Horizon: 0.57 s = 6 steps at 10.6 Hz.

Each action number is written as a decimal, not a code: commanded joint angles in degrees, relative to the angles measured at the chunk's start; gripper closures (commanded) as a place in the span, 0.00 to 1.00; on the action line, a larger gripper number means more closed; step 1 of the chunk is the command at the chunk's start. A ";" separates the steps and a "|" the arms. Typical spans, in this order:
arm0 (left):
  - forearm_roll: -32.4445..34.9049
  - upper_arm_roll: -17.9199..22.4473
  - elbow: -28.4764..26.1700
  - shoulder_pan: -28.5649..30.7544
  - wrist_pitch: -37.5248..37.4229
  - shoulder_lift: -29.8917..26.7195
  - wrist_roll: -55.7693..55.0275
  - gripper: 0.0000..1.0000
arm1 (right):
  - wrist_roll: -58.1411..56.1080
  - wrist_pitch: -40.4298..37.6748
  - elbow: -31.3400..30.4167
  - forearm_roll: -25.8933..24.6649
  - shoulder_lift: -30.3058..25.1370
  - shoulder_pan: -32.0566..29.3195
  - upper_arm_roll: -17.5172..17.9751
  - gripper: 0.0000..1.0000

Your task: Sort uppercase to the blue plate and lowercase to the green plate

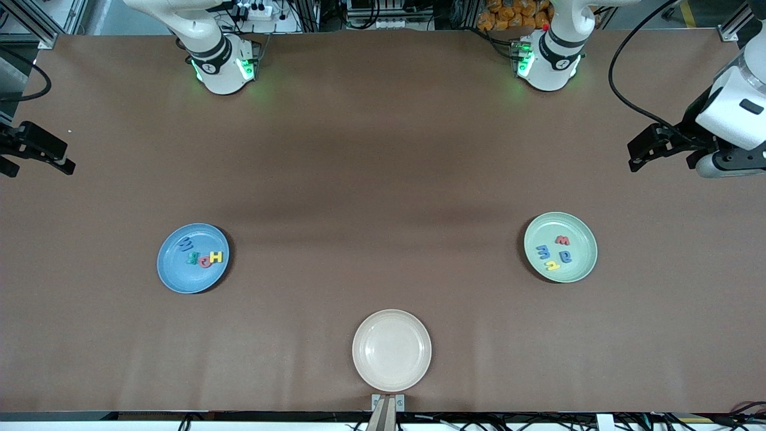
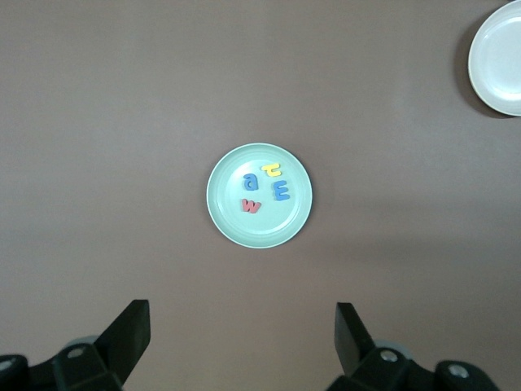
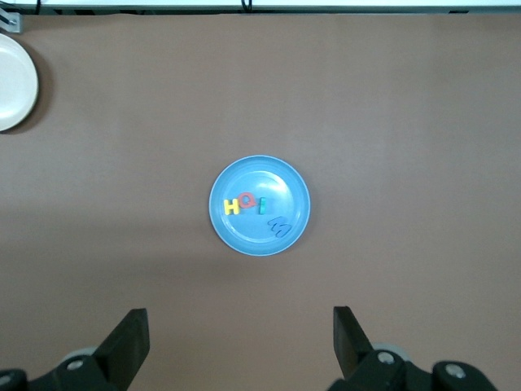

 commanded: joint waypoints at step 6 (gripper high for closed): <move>-1.17 0.20 1.65 0.18 -0.47 -0.10 1.24 0.00 | 2.25 -0.47 0.10 -1.99 -0.73 1.40 0.52 0.00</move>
